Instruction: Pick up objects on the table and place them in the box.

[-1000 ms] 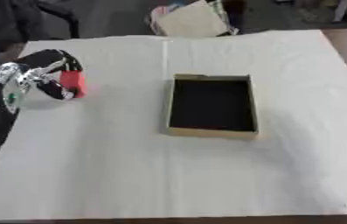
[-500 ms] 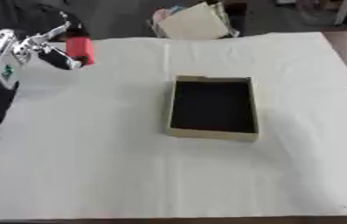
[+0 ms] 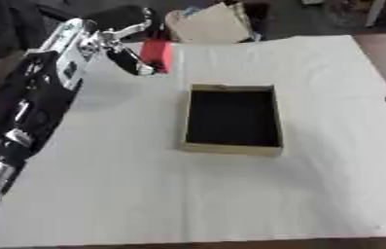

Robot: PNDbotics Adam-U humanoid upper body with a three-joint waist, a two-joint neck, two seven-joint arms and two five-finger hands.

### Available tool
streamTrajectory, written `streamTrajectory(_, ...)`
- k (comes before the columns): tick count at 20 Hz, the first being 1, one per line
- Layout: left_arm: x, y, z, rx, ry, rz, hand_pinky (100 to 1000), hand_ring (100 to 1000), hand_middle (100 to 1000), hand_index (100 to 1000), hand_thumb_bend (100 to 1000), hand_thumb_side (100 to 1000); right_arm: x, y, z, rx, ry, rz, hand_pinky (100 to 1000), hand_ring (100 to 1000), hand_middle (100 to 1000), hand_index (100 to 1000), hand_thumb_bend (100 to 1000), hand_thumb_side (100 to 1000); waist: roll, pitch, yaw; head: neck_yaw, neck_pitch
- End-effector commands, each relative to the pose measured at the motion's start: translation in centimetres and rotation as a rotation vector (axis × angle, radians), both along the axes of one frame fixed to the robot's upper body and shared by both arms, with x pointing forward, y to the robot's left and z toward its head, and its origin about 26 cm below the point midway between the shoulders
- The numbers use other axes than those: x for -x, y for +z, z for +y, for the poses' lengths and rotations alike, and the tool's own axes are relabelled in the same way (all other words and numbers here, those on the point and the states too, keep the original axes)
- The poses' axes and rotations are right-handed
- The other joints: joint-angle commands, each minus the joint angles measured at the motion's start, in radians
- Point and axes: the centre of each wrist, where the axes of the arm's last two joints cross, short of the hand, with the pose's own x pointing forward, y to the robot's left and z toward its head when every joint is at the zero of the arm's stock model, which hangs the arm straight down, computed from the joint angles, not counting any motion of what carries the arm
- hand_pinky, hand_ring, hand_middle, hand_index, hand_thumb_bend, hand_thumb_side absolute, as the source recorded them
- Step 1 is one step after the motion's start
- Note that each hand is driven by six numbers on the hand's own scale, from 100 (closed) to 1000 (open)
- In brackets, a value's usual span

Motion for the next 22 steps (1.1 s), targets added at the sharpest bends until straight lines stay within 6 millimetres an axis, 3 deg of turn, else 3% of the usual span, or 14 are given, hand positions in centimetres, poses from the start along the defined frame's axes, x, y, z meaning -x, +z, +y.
streamTrajectory(1, 0.0, 0.5, -1.9, -0.013, -0.061, 0.002, 711, 605, 517, 749, 247, 100, 0.0, 1.0, 0.3, -0.001, 0.022, -0.032, 577, 738, 539, 859, 100, 643, -0.005, -0.012, -0.002, 0.005, -0.001)
streamTrajectory(9, 0.2, -2.3, -4.0, -0.076, -0.167, 0.104, 735, 671, 636, 796, 306, 112, 0.0, 1.1, 0.5, -0.005, 0.032, -0.031, 577, 739, 538, 859, 100, 646, -0.008, -0.005, -0.01, 0.007, -0.007)
streamTrajectory(13, 0.5, -2.2, -4.2, -0.086, -0.194, 0.103, 752, 730, 741, 845, 439, 263, -0.1, 1.1, 0.5, -0.008, 0.029, -0.031, 577, 739, 537, 859, 100, 645, -0.012, -0.002, -0.009, 0.007, -0.01)
streamTrajectory(14, 0.5, -2.0, -4.2, -0.07, -0.197, 0.095, 764, 753, 781, 863, 523, 361, -0.1, 1.1, 0.5, -0.009, 0.029, -0.031, 577, 739, 537, 859, 100, 646, -0.013, -0.001, -0.009, 0.006, -0.01)
streamTrajectory(17, 0.9, -0.8, -3.9, 0.022, -0.201, 0.05, 778, 772, 816, 871, 606, 471, -0.1, 1.1, 0.4, -0.012, 0.027, -0.029, 577, 740, 537, 859, 100, 647, -0.016, 0.001, -0.005, 0.005, -0.009)
streamTrajectory(19, 1.3, 0.3, -3.4, 0.095, -0.201, 0.013, 780, 764, 805, 869, 596, 489, -0.1, 1.1, 0.4, -0.013, 0.025, -0.03, 577, 740, 537, 859, 100, 646, -0.018, 0.001, 0.0, 0.002, -0.011)
streamTrajectory(22, 2.8, 2.8, -1.9, 0.246, -0.214, -0.062, 773, 734, 761, 852, 434, 497, -0.1, 1.1, 0.1, -0.014, 0.013, -0.029, 576, 740, 537, 859, 100, 647, -0.022, 0.004, 0.016, -0.007, -0.017)
